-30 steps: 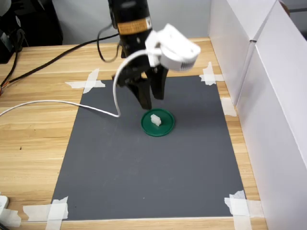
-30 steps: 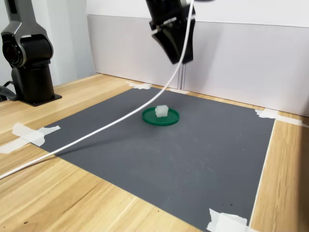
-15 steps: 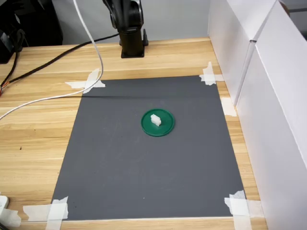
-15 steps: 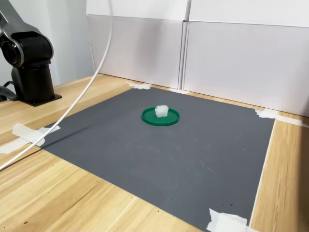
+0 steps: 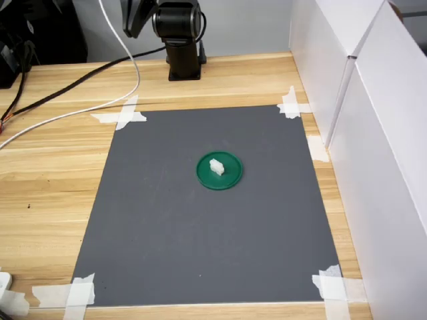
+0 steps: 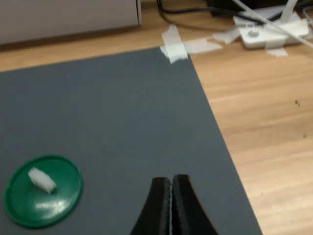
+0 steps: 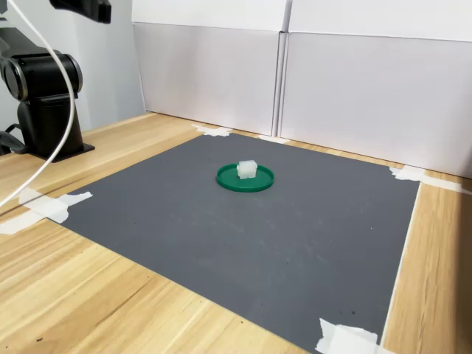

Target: Grasp a white terminal and put it in the green lid.

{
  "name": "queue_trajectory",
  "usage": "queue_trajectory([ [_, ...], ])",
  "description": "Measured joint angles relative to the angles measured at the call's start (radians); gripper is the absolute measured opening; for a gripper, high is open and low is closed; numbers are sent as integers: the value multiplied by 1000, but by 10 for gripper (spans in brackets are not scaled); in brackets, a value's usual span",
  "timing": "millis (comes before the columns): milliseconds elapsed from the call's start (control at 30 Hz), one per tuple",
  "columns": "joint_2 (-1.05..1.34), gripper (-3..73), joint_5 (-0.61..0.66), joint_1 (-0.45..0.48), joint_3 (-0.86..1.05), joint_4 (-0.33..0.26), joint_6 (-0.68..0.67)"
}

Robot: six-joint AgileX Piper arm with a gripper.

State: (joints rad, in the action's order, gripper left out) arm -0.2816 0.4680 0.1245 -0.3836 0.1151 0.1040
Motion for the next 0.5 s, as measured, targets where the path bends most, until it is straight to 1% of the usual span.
queue_trajectory([
  [267,133,-16,1,0,151,1,0],
  [500,187,-16,2,1,186,1,0],
])
